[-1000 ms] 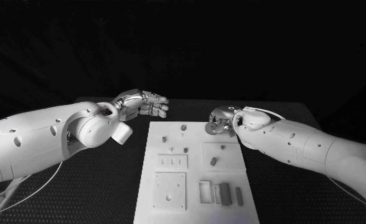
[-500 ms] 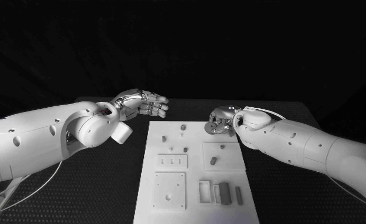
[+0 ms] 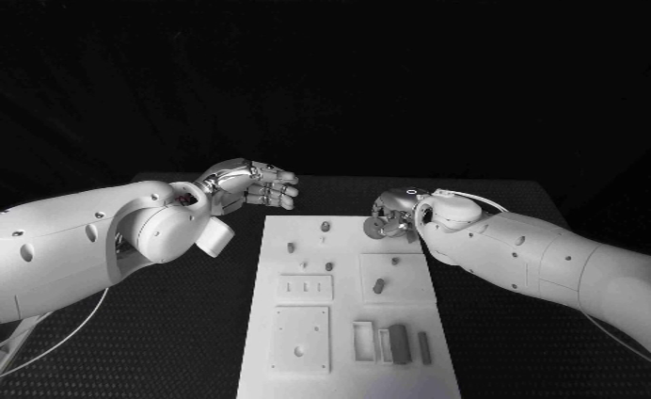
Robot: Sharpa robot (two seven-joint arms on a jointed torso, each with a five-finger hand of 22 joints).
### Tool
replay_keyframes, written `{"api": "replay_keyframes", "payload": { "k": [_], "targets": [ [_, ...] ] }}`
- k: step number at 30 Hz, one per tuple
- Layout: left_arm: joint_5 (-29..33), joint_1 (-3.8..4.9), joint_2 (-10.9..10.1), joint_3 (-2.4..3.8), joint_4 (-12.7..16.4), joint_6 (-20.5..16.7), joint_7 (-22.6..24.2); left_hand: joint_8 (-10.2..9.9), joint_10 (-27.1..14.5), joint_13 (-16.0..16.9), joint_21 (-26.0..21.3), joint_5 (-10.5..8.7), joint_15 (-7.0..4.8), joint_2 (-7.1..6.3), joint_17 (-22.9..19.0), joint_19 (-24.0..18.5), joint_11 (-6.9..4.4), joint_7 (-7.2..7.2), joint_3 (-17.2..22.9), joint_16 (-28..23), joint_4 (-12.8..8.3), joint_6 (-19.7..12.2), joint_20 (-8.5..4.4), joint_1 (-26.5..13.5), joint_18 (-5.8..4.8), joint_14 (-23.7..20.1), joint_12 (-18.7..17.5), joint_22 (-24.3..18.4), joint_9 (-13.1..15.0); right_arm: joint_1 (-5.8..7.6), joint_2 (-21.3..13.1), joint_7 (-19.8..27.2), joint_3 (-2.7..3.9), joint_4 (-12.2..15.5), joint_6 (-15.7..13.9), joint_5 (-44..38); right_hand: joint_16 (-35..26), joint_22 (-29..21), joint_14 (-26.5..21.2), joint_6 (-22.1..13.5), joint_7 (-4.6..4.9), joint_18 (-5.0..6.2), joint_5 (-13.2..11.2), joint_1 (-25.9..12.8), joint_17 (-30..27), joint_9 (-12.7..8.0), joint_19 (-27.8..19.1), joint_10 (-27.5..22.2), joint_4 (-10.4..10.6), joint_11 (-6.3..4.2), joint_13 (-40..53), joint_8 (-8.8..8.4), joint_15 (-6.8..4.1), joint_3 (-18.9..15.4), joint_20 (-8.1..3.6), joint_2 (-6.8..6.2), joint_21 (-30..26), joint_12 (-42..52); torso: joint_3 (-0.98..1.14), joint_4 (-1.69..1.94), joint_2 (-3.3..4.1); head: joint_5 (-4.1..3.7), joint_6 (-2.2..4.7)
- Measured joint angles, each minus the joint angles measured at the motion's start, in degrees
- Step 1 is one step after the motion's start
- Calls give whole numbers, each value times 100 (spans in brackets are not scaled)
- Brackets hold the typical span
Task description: Assemble the parts on the task board
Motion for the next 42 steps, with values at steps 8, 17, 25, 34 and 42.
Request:
{"api": "replay_keyframes", "payload": {
  "k": [8, 17, 25, 34, 42],
  "targets": [
    [-12, 0, 2, 0, -1, 0, -6, 0, 0, 0, 0, 0, 0, 0, 5, 0, 0, 0, 0, 0, 0, 0, 0, 0, 0, 0, 0, 0, 0, 2, 23, -12, -35, -20, -65, -56, 23, 0, 14, 51, -51, 0, 0, -63, -19, 41, 1, -13, -54, -13, -30, 152, -57, -24, 1, 88, 24, 2, -2, 4, 1, -8, -4],
    [-37, 0, 2, 0, -3, 0, -13, 0, 0, 0, 0, 0, 0, 0, 4, 0, 0, 0, 0, 0, 0, 0, 0, 0, 0, 0, 0, 1, 0, 3, 42, -70, -105, -11, -187, -205, 23, 0, 35, 62, -62, 1, 0, -122, -34, 65, 10, -13, -54, -14, -55, 201, -77, -24, 11, 29, 23, 1, -5, 8, 1, -14, -14],
    [-53, 0, 0, 0, 3, -1, -19, 0, 0, 0, 0, 0, 0, 0, 4, 0, 0, 0, 0, 0, 0, 0, 0, 0, 0, 0, 0, -2, 0, -40, 53, -136, -121, -2, -349, -377, 22, 0, 52, 69, -69, 1, 0, -165, -40, 64, 10, -11, -54, -16, -69, 220, -95, -24, 11, -14, 23, 1, -8, 12, 1, -18, -27],
    [-70, 0, -7, 0, 7, -2, -24, 0, 0, 0, 0, 0, 0, 0, 9, 0, 0, 0, 0, 0, 0, 0, 0, 0, 0, 0, 0, -4, 0, -59, 48, -176, -138, 25, -463, -518, 23, 0, 71, 93, -93, 0, 0, -177, -52, 66, 46, 17, -28, -44, -86, 287, -153, 1, -18, -27, 44, 20, -9, 8, 0, -13, -30],
    [-85, 0, -9, 0, 10, -3, -26, 0, 0, 0, 0, 0, 0, 0, 8, 0, 0, 0, 0, 0, 0, 0, 0, 0, 0, 0, 0, -4, 0, -87, 31, -219, -152, 55, -623, -577, 55, 0, 152, 171, -171, -4, 0, -207, -59, 140, 85, 123, 82, -150, -124, 386, -233, -2, -65, -58, 68, 20, -7, 7, 0, -17, -20]
  ]
}}
